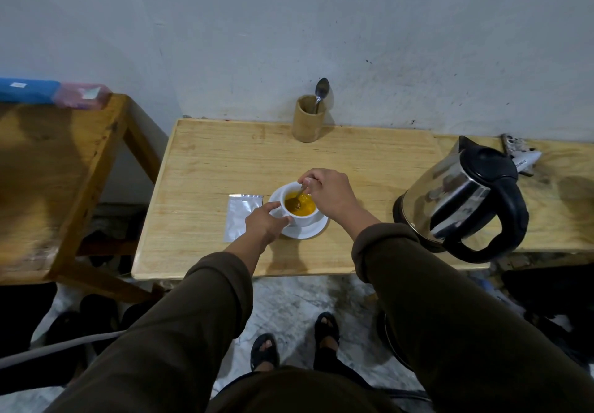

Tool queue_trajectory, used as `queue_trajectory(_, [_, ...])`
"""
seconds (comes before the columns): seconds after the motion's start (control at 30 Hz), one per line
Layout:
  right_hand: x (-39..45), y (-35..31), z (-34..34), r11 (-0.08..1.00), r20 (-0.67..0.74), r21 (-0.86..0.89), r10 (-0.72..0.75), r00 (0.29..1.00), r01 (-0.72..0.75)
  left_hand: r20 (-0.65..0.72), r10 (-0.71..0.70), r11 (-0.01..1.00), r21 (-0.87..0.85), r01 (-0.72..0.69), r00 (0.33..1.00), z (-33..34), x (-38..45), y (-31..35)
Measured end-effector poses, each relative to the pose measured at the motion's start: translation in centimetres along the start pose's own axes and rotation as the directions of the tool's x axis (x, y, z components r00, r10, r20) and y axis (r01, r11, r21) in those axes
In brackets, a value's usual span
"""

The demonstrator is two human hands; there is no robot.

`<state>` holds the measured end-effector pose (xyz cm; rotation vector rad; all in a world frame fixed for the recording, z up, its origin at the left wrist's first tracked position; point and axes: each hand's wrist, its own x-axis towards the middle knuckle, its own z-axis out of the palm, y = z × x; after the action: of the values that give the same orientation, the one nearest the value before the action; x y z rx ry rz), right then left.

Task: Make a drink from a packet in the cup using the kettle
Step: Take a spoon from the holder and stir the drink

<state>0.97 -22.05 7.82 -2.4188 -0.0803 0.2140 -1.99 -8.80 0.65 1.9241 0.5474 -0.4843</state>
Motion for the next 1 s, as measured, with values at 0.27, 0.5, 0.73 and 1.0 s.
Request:
queue_trajectory(0.27, [0.6,0.2,-0.3,0.984,-0.028,-0.177,-0.008,1.000,0.003,0.008,0.000,1.000,-0.002,0.000,1.000,-0.1,0.0,0.0])
queue_trajectory(0.5, [0.0,-0.2,0.1,1.000,0.013,-0.007,-0.029,0.999,0.029,0.015,-0.002,1.000,-0.016,0.002,1.000,-0.1,0.0,0.0])
queue_trajectory(0.73, [0.5,0.0,-0.5,0.991,-0.014,-0.134,-0.004,1.000,0.002,0.014,-0.005,1.000,-0.012,0.005,1.000,-0.1,0.0,0.0])
queue_trajectory(1.0, [0.1,-0.1,0.5,0.995,-0.002,-0.097,-0.040,0.999,0.040,0.008,0.006,1.000,0.002,-0.006,1.000,-0.1,-0.1,0.0])
